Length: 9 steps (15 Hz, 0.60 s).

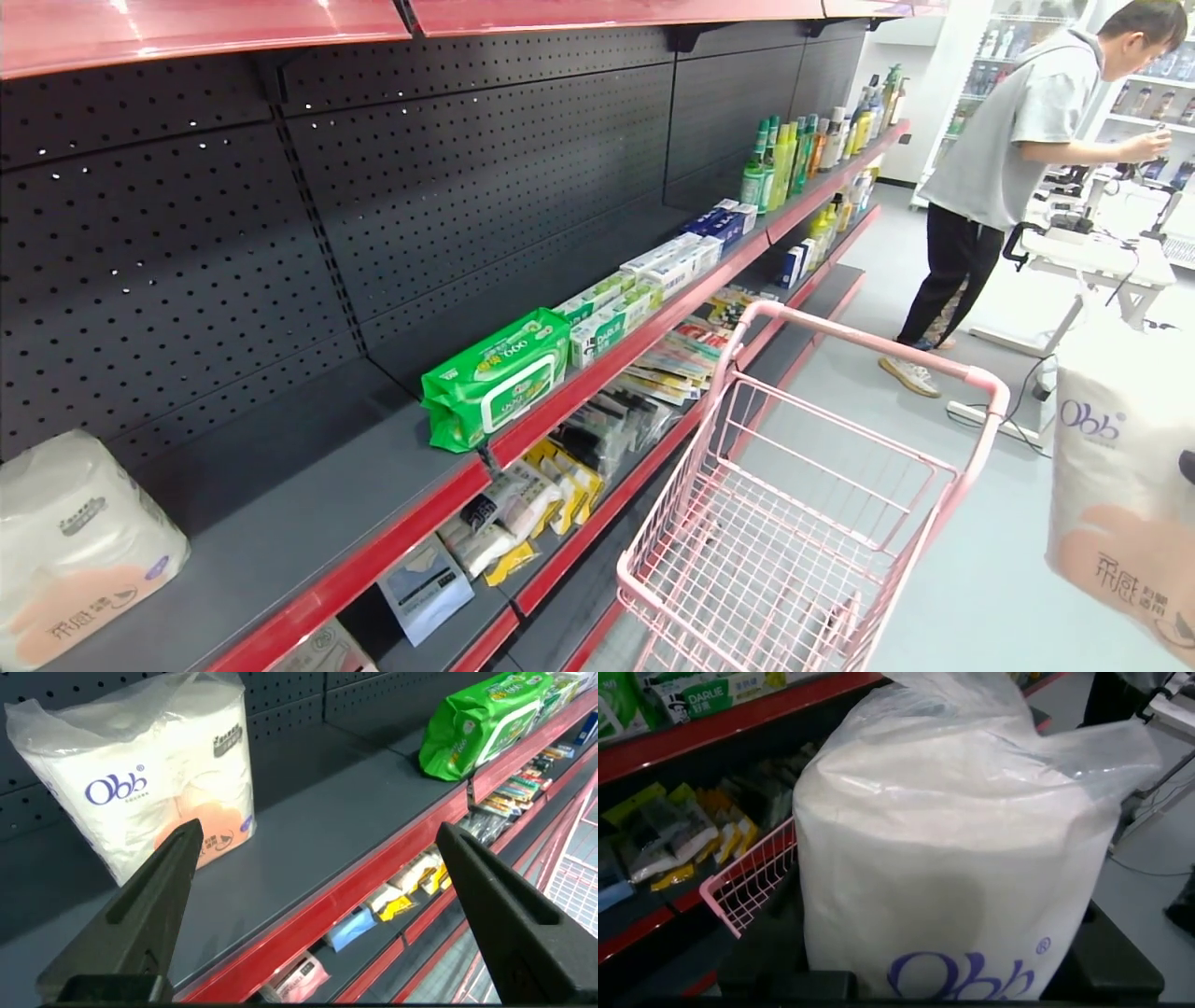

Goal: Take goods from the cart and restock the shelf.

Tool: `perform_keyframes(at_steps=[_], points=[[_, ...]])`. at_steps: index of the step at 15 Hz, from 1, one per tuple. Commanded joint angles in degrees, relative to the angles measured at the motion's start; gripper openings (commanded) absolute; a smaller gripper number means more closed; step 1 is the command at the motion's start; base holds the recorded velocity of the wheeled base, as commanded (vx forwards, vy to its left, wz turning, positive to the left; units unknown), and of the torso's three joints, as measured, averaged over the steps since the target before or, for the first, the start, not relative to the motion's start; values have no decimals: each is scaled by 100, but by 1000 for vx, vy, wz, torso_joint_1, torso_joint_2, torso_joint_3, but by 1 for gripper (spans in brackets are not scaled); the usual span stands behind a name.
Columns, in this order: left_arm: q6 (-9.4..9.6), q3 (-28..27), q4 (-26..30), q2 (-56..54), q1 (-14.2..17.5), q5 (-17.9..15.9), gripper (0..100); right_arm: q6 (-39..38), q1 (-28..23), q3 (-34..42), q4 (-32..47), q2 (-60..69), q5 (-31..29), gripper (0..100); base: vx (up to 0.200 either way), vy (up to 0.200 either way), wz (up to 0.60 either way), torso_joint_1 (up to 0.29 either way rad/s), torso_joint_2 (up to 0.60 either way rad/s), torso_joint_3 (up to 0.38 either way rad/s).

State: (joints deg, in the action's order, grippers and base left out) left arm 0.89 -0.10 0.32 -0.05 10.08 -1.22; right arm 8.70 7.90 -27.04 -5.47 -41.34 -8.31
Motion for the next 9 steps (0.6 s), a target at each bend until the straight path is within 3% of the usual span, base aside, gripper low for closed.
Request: perform_keyframes(at_steps=[1, 9], points=[[-1, 1, 3, 5, 3, -1, 100, 35, -8, -3, -15, -85, -12, 0, 0, 0, 600, 7, 7, -2], [-1, 1, 3, 5, 3, -1, 100, 96, 1, 14, -6, -76, -12, 0, 0, 0, 600, 3, -1, 0]])
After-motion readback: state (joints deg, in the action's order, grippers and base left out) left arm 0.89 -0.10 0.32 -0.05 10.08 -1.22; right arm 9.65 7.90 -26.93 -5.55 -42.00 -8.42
